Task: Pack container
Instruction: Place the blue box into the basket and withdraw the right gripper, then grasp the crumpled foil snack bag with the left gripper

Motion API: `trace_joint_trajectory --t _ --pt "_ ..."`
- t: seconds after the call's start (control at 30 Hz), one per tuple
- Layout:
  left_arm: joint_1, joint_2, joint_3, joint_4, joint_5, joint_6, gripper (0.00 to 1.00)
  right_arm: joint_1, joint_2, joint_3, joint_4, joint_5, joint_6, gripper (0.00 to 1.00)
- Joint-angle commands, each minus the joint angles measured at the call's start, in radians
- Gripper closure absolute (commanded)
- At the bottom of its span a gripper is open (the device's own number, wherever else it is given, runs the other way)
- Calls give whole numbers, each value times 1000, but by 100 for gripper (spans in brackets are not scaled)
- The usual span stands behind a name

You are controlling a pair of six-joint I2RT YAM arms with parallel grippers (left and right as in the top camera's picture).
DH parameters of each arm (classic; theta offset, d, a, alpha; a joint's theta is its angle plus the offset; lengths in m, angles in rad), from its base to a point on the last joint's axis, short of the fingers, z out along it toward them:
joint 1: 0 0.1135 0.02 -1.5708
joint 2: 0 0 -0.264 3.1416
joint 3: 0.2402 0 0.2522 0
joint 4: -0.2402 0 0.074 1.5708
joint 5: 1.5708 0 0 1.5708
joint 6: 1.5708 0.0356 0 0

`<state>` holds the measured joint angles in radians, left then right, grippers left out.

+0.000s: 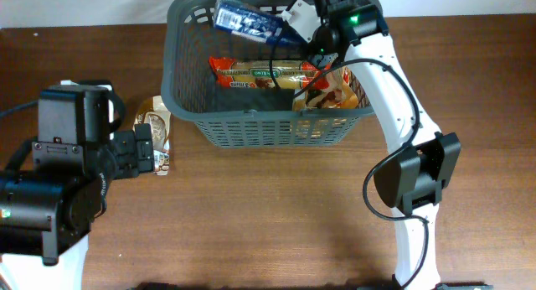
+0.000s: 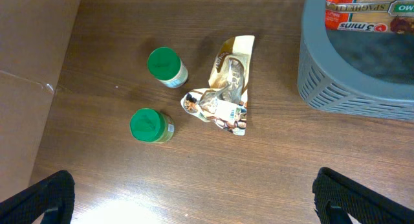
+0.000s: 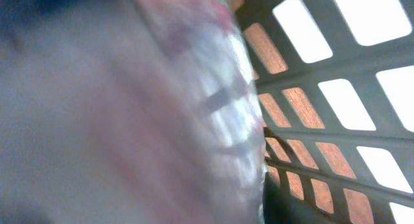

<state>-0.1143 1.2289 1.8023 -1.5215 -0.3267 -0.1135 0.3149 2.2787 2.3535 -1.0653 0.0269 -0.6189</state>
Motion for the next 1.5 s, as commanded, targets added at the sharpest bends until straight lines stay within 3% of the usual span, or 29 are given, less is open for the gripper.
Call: trace_joint_trajectory --t 0.0,0.03,0.4,0.57,0.7,0.87,1.07,1.27,1.47 --pt "6 0 -3 2 -10 1 1 -1 1 16 -16 31 33 28" --pt "6 0 -3 2 -10 2 1 -1 -2 16 -24 31 35 16" --pt "6 0 -3 2 -10 2 1 -21 -231 133 -114 38 324 11" --pt "6 0 -3 2 -10 2 1 -155 -409 171 -150 32 514 6" --pt "6 0 -3 3 -11 2 1 -360 -474 171 -227 -23 647 3" --pt "6 0 -3 39 -6 1 1 -578 -449 169 -360 -154 707 3" --pt "6 0 -3 126 50 1 1 -747 -351 169 -470 -154 756 1" --pt "25 50 -3 182 -66 2 1 -821 -231 169 -563 -154 756 1" --pt "188 197 -3 163 52 3 1 -826 -158 169 -623 -154 756 1"
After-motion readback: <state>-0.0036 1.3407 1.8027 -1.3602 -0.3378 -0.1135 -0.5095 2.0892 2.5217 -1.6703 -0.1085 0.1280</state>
